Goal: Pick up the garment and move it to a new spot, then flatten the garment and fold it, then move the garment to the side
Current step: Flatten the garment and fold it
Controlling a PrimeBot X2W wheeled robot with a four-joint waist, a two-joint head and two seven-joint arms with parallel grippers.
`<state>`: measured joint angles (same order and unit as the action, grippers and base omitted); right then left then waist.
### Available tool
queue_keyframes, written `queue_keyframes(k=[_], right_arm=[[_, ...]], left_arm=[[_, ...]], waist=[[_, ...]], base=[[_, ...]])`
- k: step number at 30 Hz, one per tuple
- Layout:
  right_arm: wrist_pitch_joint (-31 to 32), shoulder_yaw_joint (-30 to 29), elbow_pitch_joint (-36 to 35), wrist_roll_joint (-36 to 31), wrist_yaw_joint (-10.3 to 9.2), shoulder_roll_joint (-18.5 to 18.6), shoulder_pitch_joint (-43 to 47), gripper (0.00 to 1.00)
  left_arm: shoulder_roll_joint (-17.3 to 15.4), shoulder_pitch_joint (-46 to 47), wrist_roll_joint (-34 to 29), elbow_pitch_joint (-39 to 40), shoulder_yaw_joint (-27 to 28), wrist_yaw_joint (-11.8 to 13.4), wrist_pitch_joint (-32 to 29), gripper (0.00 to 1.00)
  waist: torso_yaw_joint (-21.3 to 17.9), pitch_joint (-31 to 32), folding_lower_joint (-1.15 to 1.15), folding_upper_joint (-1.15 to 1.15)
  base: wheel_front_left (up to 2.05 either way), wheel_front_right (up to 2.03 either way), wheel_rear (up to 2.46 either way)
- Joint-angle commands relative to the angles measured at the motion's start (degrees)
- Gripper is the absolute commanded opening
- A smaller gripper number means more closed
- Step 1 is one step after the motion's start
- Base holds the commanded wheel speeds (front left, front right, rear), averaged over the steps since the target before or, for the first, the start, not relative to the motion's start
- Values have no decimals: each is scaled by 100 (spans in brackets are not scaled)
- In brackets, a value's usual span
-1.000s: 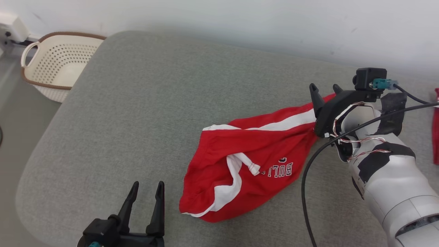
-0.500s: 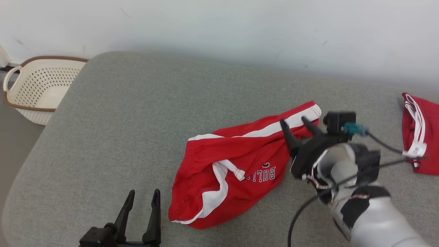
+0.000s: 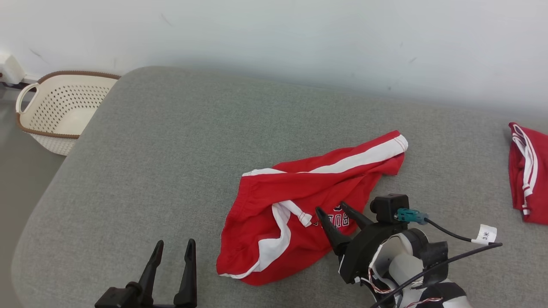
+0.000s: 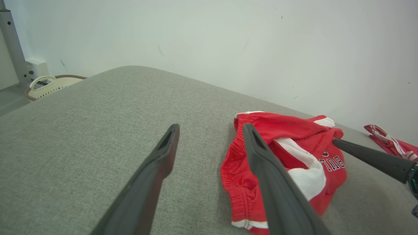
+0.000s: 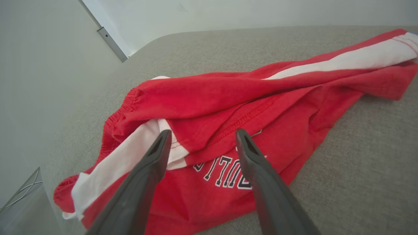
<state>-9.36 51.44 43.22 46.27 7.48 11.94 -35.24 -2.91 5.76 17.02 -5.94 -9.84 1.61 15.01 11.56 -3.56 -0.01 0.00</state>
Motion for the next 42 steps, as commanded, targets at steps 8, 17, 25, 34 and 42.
queue_keyframes(k=[8, 17, 25, 34, 42], right_arm=[[-26, 179, 151, -106, 2, -202, -102, 100], [-86, 270, 623, -108, 2, -321, -272, 42], [-265, 350, 956, -75, 2, -347, -408, 0], [-463, 387, 510, -39, 2, 32, -343, 0], [-360, 150, -392, -356, 2, 821, -53, 0]], left_arm=[[-1, 1, -19, -14, -43, -11, 18, 100], [-1, 81, 48, -43, -88, 25, 18, 100], [0, 37, 53, -58, -42, 54, 18, 100], [-1, -165, 45, -35, 85, 89, 18, 100], [0, -394, 44, 38, 187, 139, 18, 100]], waist=[[191, -144, 1, 0], [400, -224, 1, 0], [422, -210, 1, 0], [143, -18, 1, 0], [-315, 181, 1, 0]], base=[[0, 0, 0], [0, 0, 0], [0, 0, 0], [0, 0, 0], [0, 0, 0]])
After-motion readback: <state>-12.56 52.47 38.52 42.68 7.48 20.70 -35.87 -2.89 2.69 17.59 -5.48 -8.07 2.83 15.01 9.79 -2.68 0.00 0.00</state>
